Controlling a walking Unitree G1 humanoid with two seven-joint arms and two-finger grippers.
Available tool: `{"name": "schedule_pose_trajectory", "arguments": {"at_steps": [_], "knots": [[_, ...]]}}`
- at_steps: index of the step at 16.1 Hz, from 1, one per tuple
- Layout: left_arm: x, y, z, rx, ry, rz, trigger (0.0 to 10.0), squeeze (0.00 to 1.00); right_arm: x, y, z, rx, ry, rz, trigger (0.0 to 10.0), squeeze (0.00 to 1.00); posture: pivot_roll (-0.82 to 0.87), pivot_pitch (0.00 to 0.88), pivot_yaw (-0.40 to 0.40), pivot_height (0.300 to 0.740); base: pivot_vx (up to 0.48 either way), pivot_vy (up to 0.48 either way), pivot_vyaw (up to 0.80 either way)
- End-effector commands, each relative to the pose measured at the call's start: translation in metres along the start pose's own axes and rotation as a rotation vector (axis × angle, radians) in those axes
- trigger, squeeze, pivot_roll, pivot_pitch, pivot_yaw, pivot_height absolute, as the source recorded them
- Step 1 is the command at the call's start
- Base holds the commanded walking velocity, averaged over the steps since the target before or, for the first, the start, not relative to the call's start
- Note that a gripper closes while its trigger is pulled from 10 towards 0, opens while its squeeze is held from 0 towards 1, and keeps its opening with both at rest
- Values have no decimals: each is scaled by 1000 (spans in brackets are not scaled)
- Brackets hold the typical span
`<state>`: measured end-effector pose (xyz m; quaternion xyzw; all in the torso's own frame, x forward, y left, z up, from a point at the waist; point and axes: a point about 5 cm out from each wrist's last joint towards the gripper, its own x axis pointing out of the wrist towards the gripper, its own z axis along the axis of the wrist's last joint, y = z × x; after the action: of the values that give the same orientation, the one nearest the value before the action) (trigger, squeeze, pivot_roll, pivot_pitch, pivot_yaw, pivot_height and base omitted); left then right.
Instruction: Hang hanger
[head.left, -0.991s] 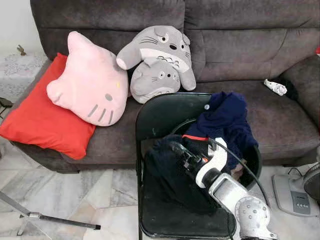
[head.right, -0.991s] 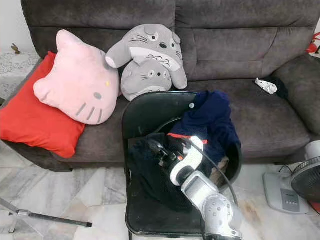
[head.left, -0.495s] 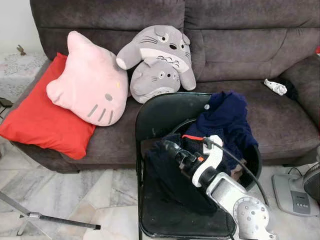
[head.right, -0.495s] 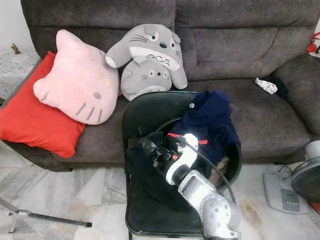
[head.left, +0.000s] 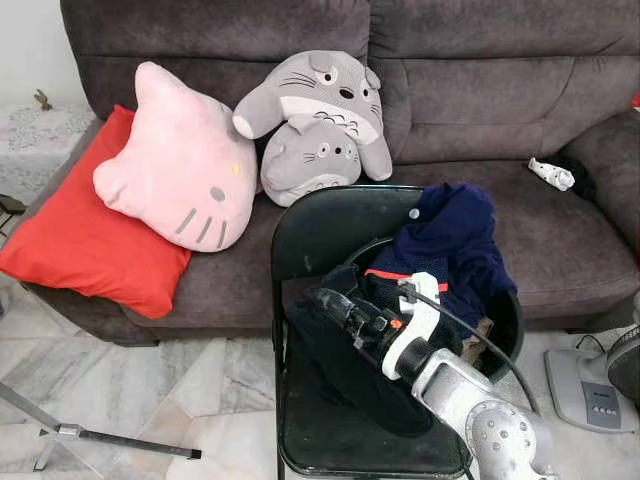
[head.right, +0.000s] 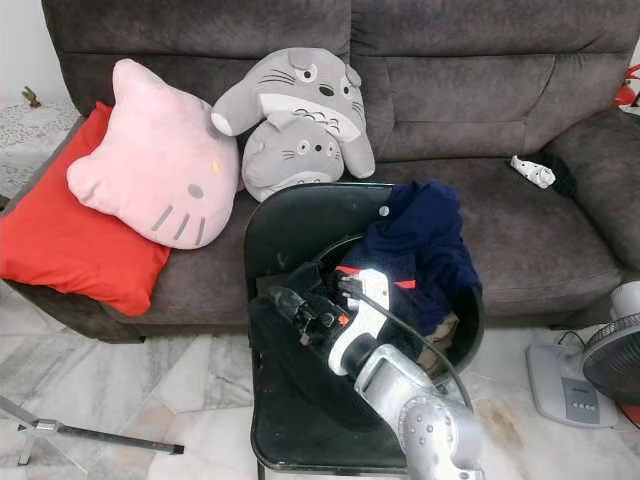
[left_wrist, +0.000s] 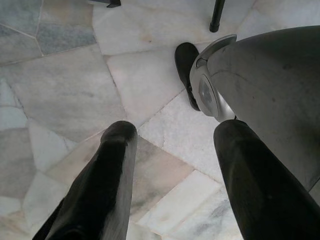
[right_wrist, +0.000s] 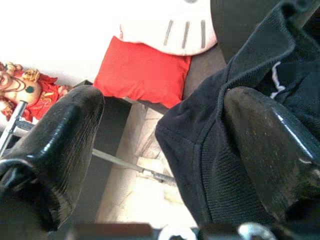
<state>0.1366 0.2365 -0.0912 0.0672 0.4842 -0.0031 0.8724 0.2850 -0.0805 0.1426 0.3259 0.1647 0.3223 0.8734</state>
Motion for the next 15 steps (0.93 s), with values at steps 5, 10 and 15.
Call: {"name": "schedule_pose_trajectory", "arguments": {"at_steps": [5, 10, 15], "knots": [[-3, 2, -11, 1, 37, 7, 10000, 0, -14, -4, 7, -33, -85, -43, 10000, 0, -79, 192, 5, 740, 0, 0, 0], [-3, 2, -11, 2, 37, 7, 10000, 0, -29, -11, 33, -46, -281, -107, 10000, 0, -83, 190, 5, 740, 0, 0, 0], [-3, 1, -11, 4, 34, 6, 10000, 0, -59, -59, 99, -535, -363, -527, 10000, 0, -91, 187, 5, 740, 0, 0, 0]]}}
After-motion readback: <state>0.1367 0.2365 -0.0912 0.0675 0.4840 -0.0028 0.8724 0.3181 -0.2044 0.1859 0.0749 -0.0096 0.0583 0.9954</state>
